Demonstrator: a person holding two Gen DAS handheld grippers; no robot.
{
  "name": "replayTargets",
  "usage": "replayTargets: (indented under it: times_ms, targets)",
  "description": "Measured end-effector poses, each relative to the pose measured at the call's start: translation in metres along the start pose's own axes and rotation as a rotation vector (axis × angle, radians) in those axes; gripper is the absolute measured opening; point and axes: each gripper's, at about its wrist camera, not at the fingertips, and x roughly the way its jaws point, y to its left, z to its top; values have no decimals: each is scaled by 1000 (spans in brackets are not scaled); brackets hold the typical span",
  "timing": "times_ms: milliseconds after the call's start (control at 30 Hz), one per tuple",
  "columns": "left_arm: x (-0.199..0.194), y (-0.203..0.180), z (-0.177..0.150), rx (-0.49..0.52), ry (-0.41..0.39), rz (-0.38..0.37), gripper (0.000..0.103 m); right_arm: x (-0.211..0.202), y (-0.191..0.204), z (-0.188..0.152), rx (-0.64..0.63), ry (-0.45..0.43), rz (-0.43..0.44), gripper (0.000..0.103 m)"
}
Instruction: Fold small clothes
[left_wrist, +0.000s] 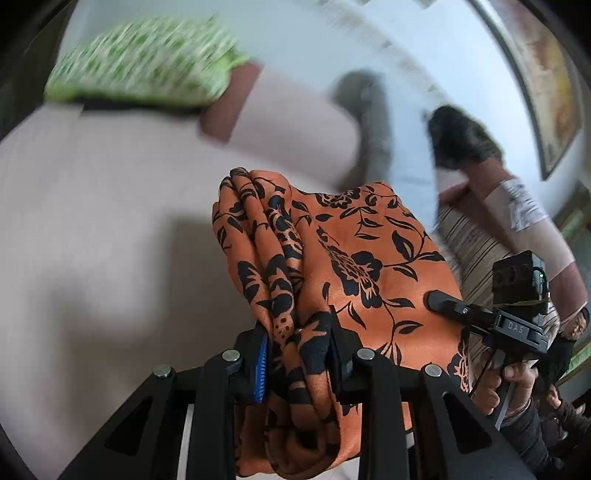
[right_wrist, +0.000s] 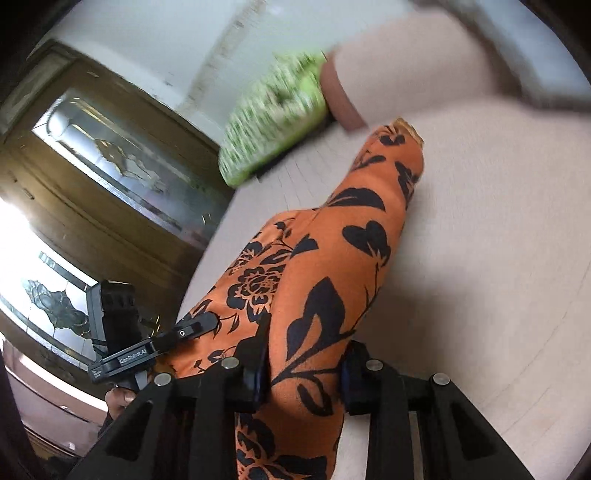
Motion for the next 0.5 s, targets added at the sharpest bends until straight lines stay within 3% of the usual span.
replayTargets:
  times_ms: [133,267,333,400,433,467,500]
  targets:
    - [12,8,-4,23,1,-16,28,-35,-12,45,-28,-77,-5,31]
    - [52,20,-23,11,34,3,32,-36,-52,57,1,-79,-6,31]
    - [77,35,-41,-19,118,39,35,-19,-88,51,57,-29,-11,36]
    - [107,47,-60,-50,239,121,38,5,-134,32,179,35,-77,40]
    - [112,54,-68,-65,268,129,48,17,-156,16,240,101,-145,51]
    - [109,58,-69,-76,251,128,57,25,-171,3,283,156,-243,59]
    - [97,59,-66,-68,212,163,62,20,-173,-2,295,113,-217,59]
